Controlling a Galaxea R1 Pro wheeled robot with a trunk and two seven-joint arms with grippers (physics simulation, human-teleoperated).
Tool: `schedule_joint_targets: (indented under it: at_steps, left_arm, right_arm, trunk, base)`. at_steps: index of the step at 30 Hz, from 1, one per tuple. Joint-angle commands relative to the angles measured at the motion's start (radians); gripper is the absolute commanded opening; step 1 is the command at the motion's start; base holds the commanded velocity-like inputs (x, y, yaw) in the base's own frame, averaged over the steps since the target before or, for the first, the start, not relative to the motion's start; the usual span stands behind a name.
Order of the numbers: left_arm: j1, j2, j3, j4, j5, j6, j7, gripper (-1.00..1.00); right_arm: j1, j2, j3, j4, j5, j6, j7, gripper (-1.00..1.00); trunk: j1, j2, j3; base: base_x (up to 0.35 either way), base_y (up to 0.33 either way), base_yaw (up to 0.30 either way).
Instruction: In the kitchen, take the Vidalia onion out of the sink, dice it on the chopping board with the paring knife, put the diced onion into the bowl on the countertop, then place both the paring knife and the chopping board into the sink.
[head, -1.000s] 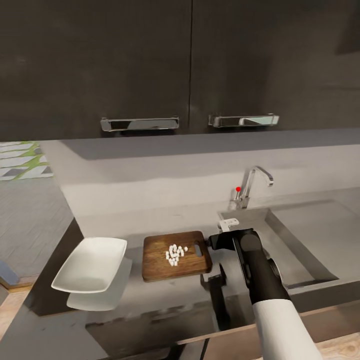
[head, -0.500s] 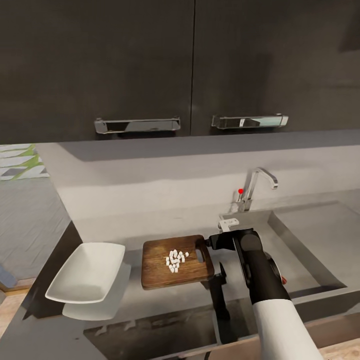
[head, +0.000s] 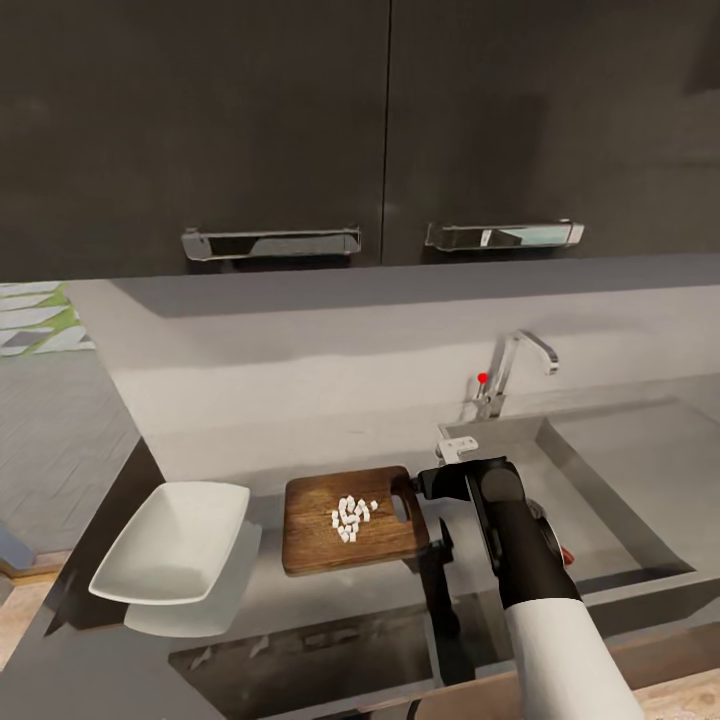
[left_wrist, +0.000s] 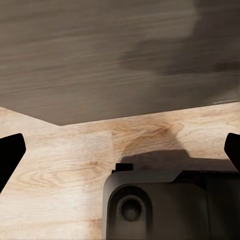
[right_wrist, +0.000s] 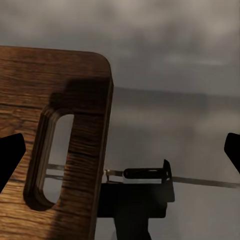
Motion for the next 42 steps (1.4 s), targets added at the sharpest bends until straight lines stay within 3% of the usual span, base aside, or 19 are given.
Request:
schedule_joint_targets:
  at_steps: [1,42]
  left_arm:
    - [-0.001,0.001,-0.009,0.000,0.006,-0.003,0.005,1.00]
    - [-0.001,0.002,-0.009,0.003,0.006,-0.002,0.005,1.00]
  right_arm:
    - [-0.001,0.001,-0.002,-0.001,0.010,0.002,0.010,1.00]
    - [-0.001,0.002,-0.002,-0.001,0.010,0.002,0.010,1.00]
  trunk:
    - [0.001,-0.002,-0.003]
    - [0.001,-0.002,-0.056]
  base:
    - [0.000,0.000,0.000]
    - [0.023,0.000,0.000]
